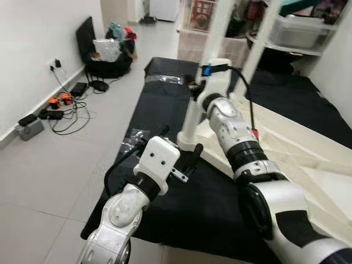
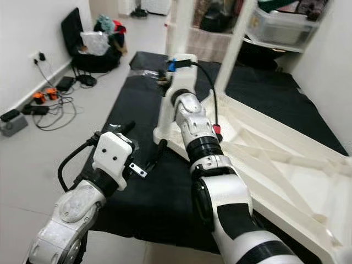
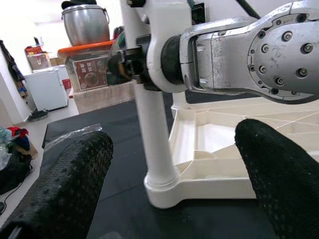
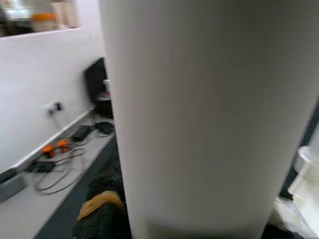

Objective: Building children table

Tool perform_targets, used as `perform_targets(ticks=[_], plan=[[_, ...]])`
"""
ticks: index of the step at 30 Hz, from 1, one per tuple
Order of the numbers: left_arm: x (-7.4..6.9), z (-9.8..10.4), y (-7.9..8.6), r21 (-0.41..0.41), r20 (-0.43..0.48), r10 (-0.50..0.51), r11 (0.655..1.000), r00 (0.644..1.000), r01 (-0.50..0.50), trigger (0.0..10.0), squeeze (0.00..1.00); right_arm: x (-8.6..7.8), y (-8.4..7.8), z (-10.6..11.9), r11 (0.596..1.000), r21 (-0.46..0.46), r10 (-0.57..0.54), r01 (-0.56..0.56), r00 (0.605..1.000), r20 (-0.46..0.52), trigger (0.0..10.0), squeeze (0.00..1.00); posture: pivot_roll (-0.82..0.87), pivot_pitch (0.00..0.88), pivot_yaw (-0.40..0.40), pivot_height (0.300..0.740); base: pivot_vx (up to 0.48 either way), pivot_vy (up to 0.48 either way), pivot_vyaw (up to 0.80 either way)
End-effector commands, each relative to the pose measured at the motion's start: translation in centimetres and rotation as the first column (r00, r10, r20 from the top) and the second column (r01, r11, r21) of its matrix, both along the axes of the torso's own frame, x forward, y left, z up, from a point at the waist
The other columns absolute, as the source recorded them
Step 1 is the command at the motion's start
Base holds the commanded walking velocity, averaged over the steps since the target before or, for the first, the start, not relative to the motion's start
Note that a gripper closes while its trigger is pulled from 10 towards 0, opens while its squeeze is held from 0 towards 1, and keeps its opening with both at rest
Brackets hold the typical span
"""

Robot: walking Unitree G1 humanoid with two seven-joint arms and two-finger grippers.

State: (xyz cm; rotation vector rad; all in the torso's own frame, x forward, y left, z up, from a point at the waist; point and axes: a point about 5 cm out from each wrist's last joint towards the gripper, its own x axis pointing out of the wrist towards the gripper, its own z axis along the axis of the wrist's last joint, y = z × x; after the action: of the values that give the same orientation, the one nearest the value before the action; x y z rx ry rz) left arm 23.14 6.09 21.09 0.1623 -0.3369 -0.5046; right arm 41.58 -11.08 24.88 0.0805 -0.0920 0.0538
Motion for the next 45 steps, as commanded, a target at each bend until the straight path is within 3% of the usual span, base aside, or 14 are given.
perform_targets(ticks=[1, 8, 9, 10, 11, 19, 20, 25, 28, 31, 33, 34, 44, 45], plan=[[0.0, -0.1, -0.2, -0.002, -0.003, -0.009, 1.0, 1.0, 0.009, 10.0, 0.0, -0.4, -1.6, -2.4, 0.987, -0.011, -0.161, 0.161, 0.982, -0.098, 0.0, 0.0, 0.08, 0.059, -0.111, 0.74, 0.0, 0.0, 0.0], [-0.1, -0.2, -0.2, -0.004, -0.002, -0.007, 1.0, 1.0, 0.007, 10.0, 0.0, -2.3, 2.2, -1.9, 0.958, 0.104, -0.255, 0.266, 0.961, -0.104, 0.0, 0.0, 0.08, 0.054, -0.117, 0.74, 0.0, 0.0, 0.0], [-0.1, -0.2, -0.3, -0.004, -0.003, -0.007, 1.0, 1.0, 0.007, 10.0, 0.0, -2.3, 2.9, -1.5, 0.96, 0.132, -0.236, 0.247, 0.967, -0.095, 10.0, 0.0, 0.08, 0.047, -0.117, 0.74, 0.0, 0.0, 0.0], [-0.1, -0.2, -0.3, -0.004, -0.003, -0.007, 1.0, 1.0, 0.007, 10.0, 0.0, -2.3, 2.9, -1.5, 0.96, 0.132, -0.236, 0.247, 0.967, -0.095, 10.0, 0.0, 0.08, 0.047, -0.117, 0.74, 0.0, 0.0, 0.0], [-0.2, -0.3, -0.3, -0.003, -0.004, -0.007, 1.0, 1.0, 0.007, 10.0, 0.0, -2.1, 3.8, -0.3, 0.974, 0.17, -0.147, 0.148, 0.989, -0.017, 10.0, 1.0, 0.08, 0.046, -0.119, 0.74, 0.0, 0.0, 0.0], [-0.2, -0.3, -0.3, -0.002, -0.005, -0.008, 1.0, 1.0, 0.008, 10.0, 0.0, -1.6, 4.4, 2.1, 0.981, 0.165, 0.087, -0.105, 0.989, 0.116, 10.0, 1.0, 0.08, 0.04, -0.118, 0.74, 0.0, 0.0, 0.0], [-0.3, -0.3, -0.4, -0.004, -0.003, -0.011, 1.0, 1.0, 0.011, 10.0, 0.0, -1.3, 4.4, 1.4, 0.971, 0.089, 0.219, -0.222, 0.975, 0.035, 10.0, 0.0, 0.08, 0.04, -0.117, 0.74, 0.0, 0.0, 0.0], [-0.3, -0.3, -0.4, -0.005, -0.003, -0.013, 1.0, 1.0, 0.013, 10.0, 0.0, -1.4, 4.2, 0.1, 0.926, 0.025, 0.379, -0.378, 0.924, -0.06, 10.0, 0.0, 0.08, 0.041, -0.12, 0.74, 0.0, 0.0, 0.0], [-0.3, -0.3, -0.5, -0.006, -0.004, -0.011, 1.0, 1.0, 0.011, 10.0, 0.0, -2.7, 3.6, 0.0, 0.67, 0.03, 0.742, -0.742, 0.67, -0.001, 10.0, 0.0, 0.08, 0.04, -0.122, 0.74, 0.0, 0.0, 0.0], [-0.3, -0.3, -0.4, -0.004, -0.004, -0.012, 1.0, 1.0, 0.012, 10.0, 0.0, -3.2, 3.5, 0.3, 0.565, 0.002, 0.824, -0.825, 0.564, 0.054, 10.0, 0.0, 0.08, 0.044, -0.123, 0.74, 0.0, 0.0, 0.0], [-0.3, -0.3, -0.4, -0.004, -0.004, -0.012, 1.0, 1.0, 0.012, 10.0, 0.0, -3.2, 3.5, 0.3, 0.565, 0.002, 0.824, -0.825, 0.564, 0.054, 10.0, 0.0, 0.08, 0.044, -0.123, 0.74, 0.0, 0.0, 0.0], [-0.3, -0.3, -0.4, -0.004, -0.004, -0.009, 1.0, 1.0, 0.009, 10.0, 0.0, -3.4, 3.6, 1.0, 0.461, 0.037, 0.878, -0.887, 0.462, 0.122, 10.0, 0.0, 0.09, 0.047, -0.128, 0.74, 0.0, 0.0, 0.0], [-0.4, -0.3, -0.3, -0.002, -0.005, -0.001, 1.0, 1.0, 0.001, 10.0, 0.0, -2.9, 4.8, 1.1, 0.392, 0.055, 0.907, -0.918, 0.396, 0.144, 10.0, 0.0, 0.1, 0.055, -0.139, 0.74, 0.0, 0.0, 0.0], [-0.4, -0.3, -0.3, -0.002, -0.005, 0.002, 1.0, 1.0, -0.002, 10.0, 0.0, -2.8, 5.0, 0.9, 0.412, 0.057, 0.899, -0.909, 0.416, 0.135, 0.0, 0.0, 0.1, 0.056, -0.14, 0.74, 0.0, 0.0, 0.0]])
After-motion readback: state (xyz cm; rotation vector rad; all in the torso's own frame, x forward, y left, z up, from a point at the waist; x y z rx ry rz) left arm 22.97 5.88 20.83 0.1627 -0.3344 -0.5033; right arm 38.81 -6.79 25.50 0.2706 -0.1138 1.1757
